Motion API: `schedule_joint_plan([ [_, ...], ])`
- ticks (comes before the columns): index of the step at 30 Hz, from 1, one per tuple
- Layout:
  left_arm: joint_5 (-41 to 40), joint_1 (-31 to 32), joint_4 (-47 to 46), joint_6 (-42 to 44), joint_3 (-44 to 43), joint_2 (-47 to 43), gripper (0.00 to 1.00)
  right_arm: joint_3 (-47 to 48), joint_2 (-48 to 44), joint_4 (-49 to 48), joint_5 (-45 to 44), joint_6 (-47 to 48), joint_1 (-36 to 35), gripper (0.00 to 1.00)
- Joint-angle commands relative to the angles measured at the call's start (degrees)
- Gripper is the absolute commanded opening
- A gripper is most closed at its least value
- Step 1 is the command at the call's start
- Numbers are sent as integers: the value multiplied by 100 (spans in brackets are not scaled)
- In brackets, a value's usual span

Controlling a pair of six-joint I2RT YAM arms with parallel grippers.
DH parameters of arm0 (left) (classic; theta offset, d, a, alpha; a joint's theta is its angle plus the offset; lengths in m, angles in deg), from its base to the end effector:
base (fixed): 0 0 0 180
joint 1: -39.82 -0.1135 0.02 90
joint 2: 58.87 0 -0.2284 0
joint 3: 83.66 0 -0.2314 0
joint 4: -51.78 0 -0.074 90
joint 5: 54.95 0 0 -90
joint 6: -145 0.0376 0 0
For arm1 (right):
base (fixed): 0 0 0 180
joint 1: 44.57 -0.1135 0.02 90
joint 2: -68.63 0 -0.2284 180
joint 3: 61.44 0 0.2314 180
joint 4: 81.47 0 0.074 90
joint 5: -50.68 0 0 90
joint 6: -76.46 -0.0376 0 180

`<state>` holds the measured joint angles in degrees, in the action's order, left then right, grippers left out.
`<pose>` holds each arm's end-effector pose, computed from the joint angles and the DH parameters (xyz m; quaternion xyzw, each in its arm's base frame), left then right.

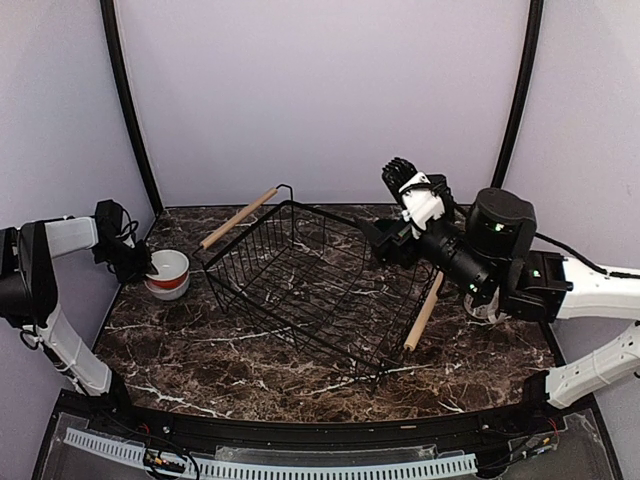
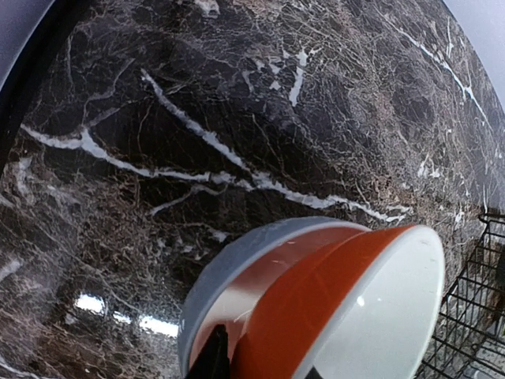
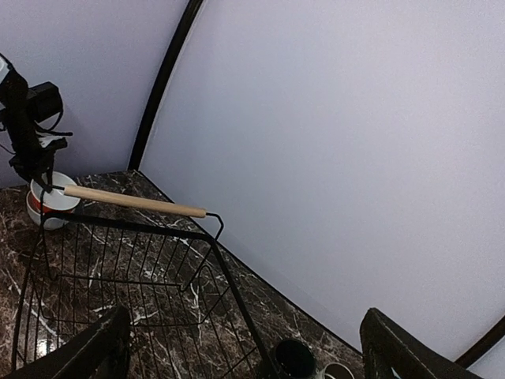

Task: Unload the mixed dishes from the dish rack
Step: Place the bowl in the bowl, then reset both arms

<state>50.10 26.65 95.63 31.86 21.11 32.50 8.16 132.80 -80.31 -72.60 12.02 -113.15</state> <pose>0.2972 0.0595 0.1820 -0.2662 0.9205 -0.1483 0.2447 0.1127 0.2308 0.3488 -0.3343 0.5976 0.0763 0.7248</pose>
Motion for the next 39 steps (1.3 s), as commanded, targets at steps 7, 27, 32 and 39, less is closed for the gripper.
schedule_joint_plan([
  [7,39,1,78,94,24,-156,36,1122,166,2093,-181,-2820,1063,99],
  [27,272,7,424,266,-576,-2255,99,1977,-732,3636,1140,-3629,2631,99],
  [32,1280,39,-475,-286,-1274,-2983,99,2402,-978,3778,877,-3327,2630,99],
  [39,2246,91,-2678,-716,-1803,-3978,99,2901,-1200,3969,884,-2949,2630,99],
])
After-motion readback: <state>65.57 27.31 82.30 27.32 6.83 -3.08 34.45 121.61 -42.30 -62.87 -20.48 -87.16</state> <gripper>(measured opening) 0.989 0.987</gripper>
